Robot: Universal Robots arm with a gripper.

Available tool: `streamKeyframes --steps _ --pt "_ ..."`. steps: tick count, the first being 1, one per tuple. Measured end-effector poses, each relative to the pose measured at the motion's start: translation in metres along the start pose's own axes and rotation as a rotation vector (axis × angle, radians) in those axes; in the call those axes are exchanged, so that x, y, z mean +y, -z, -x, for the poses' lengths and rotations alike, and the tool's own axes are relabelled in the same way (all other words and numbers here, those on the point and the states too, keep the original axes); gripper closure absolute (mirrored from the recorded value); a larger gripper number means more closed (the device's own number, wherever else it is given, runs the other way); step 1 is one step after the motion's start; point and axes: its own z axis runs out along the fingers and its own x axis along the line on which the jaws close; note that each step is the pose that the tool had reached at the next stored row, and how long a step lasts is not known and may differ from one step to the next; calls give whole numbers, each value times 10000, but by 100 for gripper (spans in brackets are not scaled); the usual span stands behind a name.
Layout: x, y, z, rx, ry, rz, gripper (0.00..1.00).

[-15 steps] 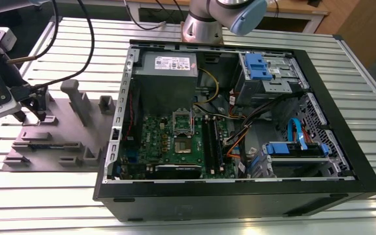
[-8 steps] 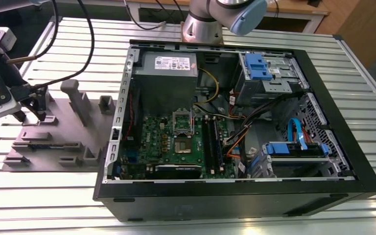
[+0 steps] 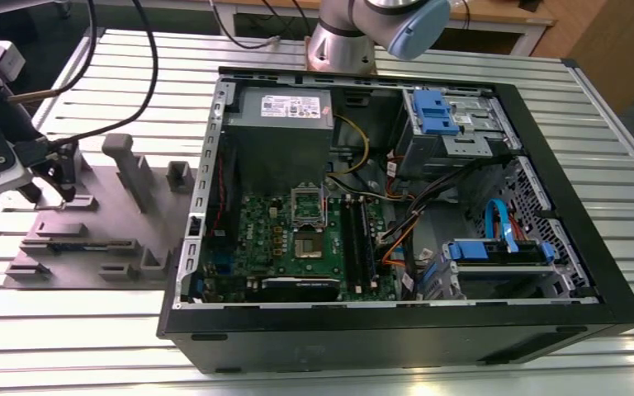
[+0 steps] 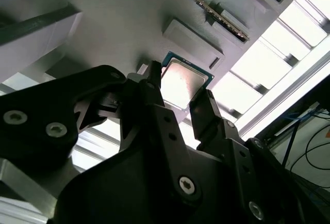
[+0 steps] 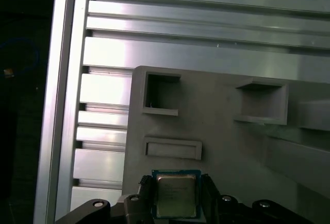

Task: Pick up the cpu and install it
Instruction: 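Pick up the cpu and move it towards the insertion slot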

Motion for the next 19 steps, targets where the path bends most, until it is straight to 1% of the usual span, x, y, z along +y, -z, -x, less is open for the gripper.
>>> streamKeyframes --steps 4,5,13,19 --pt "3 62 1 -1 0 0 53" --pt "3 68 1 0 0 0 53" --pt "3 71 1 -1 -1 1 53" --pt "4 99 2 0 -34 -1 53"
